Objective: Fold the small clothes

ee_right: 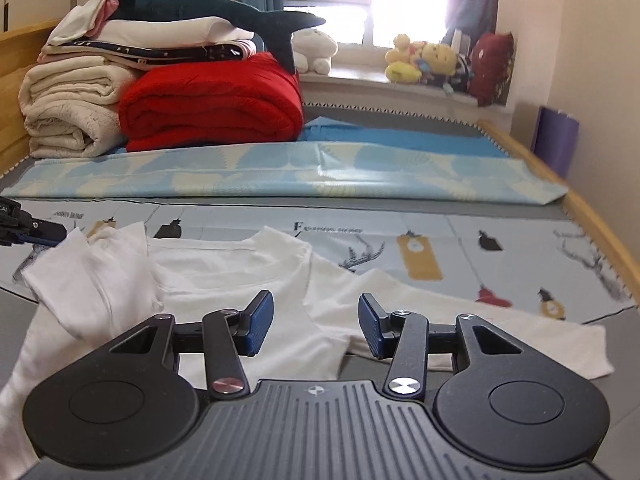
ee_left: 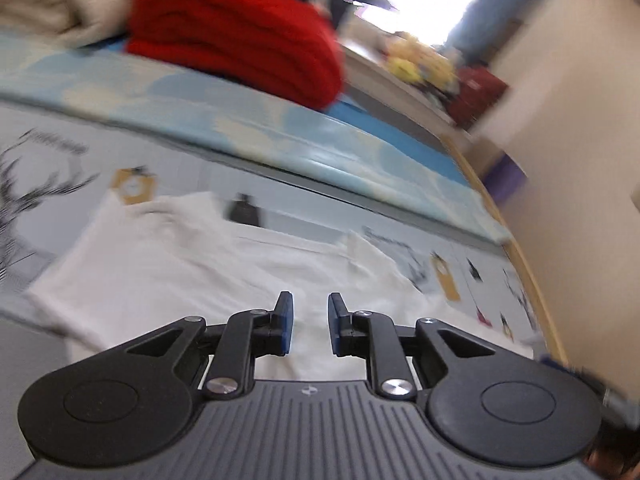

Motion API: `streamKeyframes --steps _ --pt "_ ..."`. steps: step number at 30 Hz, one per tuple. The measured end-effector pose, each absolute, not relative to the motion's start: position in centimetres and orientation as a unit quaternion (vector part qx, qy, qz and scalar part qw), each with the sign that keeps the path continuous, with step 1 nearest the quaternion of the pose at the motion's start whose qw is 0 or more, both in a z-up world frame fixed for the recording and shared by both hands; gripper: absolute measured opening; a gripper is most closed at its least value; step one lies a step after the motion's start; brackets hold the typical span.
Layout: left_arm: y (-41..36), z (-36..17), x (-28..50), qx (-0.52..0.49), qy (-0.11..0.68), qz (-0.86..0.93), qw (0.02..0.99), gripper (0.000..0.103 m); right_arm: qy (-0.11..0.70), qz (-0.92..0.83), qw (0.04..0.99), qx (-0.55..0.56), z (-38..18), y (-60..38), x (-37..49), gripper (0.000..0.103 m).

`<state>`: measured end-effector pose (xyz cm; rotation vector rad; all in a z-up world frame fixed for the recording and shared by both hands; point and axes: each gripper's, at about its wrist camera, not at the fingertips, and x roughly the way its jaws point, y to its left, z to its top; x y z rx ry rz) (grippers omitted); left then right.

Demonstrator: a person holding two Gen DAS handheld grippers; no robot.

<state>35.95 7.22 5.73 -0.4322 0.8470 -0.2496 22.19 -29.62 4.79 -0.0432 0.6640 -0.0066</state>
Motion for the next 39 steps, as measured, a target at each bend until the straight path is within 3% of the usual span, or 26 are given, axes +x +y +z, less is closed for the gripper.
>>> streamKeyframes --steps 9,16,21,31,34,36,39 --pt "16.8 3.5 36.5 -0.205 0.466 0.08 0.857 0.02 0.36 0.045 0.931 0.044 3.0 -25.2 26.7 0.048" --pt "22.4 3.3 35.6 -0.225 0.47 0.13 0.844 0.02 0.416 0.114 0.895 0.117 -0.5 -20.4 31.8 0.052" --pt "23.3 2.5 36.2 -0.219 0.483 0.125 0.839 0.022 0.445 0.14 0.88 0.09 -3.0 -16.4 33.9 0.064" --pt "24.6 1.7 36.8 -0.221 0.491 0.134 0.832 0.023 0.465 0.146 0.873 -0.006 -6.7 -12.5 35.4 0.064" --pt "24.2 1.6 37.0 -0.218 0.492 0.133 0.832 0.023 0.453 0.145 0.879 -0.042 -6.6 -11.6 35.2 0.054" --pt "24.1 1.6 37.0 -0.218 0.492 0.133 0.832 0.023 0.441 0.141 0.885 -0.05 -6.3 -11.6 35.1 0.022" --pt "23.8 1.6 37.1 -0.219 0.491 0.134 0.832 0.023 0.417 0.124 0.899 -0.036 -5.1 -12.8 35.3 0.004"
